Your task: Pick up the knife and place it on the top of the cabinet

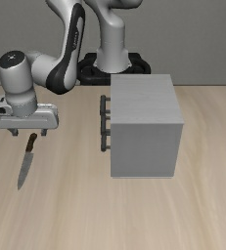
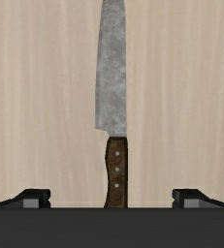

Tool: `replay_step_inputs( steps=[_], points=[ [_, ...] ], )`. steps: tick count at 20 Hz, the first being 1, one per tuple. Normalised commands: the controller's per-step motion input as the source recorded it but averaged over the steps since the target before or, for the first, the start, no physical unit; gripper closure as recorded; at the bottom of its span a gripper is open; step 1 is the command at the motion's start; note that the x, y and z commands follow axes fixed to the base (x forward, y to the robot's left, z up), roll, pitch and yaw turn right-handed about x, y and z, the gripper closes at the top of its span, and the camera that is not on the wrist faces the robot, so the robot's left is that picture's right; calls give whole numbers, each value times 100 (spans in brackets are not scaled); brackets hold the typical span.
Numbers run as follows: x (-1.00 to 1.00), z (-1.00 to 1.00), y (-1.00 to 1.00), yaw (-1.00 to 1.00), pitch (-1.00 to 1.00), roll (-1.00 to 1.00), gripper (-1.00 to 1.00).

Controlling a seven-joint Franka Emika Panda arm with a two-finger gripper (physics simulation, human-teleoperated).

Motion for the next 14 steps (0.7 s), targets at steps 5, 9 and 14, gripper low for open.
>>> replay_step_inputs(
  steps=[5, 9, 14],
  points=[
    [0, -80, -20, 0, 0, 0, -100],
    [0, 0, 0, 0, 0, 0, 100],
    [0, 0, 0, 0, 0, 0, 100]
  ],
)
